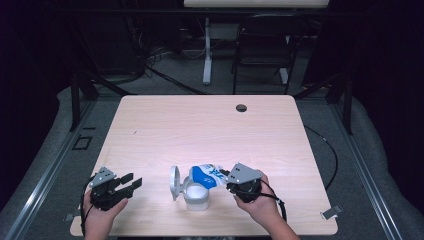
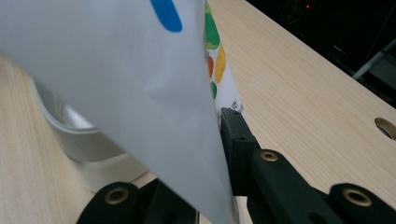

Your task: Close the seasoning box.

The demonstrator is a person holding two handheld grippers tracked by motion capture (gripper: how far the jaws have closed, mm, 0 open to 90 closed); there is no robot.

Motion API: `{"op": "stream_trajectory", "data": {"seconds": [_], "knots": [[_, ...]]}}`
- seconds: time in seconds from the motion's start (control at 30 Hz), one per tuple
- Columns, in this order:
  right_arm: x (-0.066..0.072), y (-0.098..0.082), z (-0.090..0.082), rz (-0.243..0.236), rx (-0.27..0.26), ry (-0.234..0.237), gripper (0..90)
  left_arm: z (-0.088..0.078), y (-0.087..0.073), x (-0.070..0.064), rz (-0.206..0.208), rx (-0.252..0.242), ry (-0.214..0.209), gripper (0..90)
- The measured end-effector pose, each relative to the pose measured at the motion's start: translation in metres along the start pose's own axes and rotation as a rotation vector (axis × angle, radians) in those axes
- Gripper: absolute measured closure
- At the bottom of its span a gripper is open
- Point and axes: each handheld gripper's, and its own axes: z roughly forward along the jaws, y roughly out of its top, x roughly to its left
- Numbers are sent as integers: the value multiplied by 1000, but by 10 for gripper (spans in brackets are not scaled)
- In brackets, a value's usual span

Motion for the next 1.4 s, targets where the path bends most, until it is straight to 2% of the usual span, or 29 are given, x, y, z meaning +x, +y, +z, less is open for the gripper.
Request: {"op": "stream_trajectory", "data": {"seconds": [0.17,0.37,0.73,0.83,1.13,1.23,1.4], "knots": [[-3,4,-2,19,-22,-17,849,0,0,0,-1,0,0,558],[-9,5,-4,68,-42,-41,849,0,0,0,-2,-1,1,558],[-30,0,-10,211,-89,-74,850,0,0,0,-2,-3,1,557],[-34,-1,-10,237,-92,-90,849,0,0,0,-1,0,1,557],[-52,-10,-14,374,-126,-108,850,0,0,0,-1,0,2,557],[-55,-13,-14,402,-133,-126,851,0,0,0,2,1,1,557],[-57,-15,-15,416,-122,-145,851,0,0,0,2,2,2,557]]}}
